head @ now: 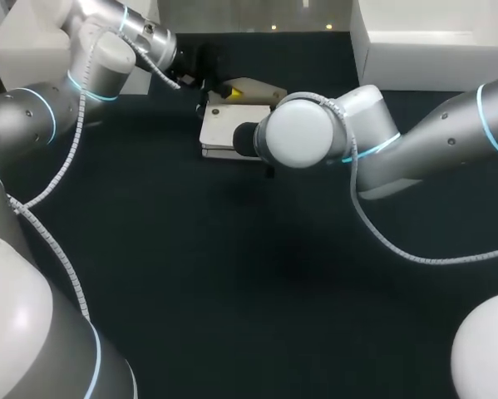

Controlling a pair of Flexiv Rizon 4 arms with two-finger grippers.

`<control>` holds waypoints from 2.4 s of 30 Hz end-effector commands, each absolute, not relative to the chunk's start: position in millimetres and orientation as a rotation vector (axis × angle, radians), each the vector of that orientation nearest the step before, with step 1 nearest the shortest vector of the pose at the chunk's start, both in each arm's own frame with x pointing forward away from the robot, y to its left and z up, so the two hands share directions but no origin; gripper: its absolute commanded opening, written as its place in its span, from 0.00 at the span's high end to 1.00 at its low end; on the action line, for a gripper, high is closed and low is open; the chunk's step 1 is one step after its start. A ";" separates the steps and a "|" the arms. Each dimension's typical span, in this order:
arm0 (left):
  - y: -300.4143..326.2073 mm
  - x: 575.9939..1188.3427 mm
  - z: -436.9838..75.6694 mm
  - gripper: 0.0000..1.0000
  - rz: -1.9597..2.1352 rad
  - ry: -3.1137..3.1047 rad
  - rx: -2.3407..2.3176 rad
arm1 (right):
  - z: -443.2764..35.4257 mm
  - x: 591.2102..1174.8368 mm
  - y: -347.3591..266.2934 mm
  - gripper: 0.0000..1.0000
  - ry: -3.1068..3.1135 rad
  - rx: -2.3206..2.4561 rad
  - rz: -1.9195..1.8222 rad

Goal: Pick up the bag, open it, inspect its contents, close it, and place it on the opposite side

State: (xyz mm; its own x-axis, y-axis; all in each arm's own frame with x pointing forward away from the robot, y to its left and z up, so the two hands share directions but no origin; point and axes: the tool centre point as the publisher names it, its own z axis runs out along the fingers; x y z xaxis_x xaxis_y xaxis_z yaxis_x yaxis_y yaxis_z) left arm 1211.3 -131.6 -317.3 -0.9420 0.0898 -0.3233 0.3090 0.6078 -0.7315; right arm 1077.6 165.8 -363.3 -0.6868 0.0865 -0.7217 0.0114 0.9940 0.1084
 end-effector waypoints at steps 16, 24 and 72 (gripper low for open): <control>-130.0 1207.2 -318.3 1.00 -1.229 2.590 0.362 | -356.9 1081.0 168.7 0.86 2.289 0.101 0.135; -126.8 1201.5 -317.8 1.00 -1.225 2.533 0.390 | -362.6 1078.3 169.2 1.00 2.301 0.109 0.137; -116.4 1156.7 -321.1 1.00 -1.127 2.208 0.648 | -368.0 1074.6 167.2 1.00 2.307 0.146 0.151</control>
State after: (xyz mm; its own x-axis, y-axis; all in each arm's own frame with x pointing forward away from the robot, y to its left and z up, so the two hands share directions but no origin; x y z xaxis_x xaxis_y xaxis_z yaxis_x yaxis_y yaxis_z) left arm 1162.1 -116.9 -314.5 -0.7275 0.1697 -0.6648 0.6366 0.5281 -0.5619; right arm 1075.0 167.0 -366.3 -0.6755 0.1515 -0.7216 0.0577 0.9865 0.1531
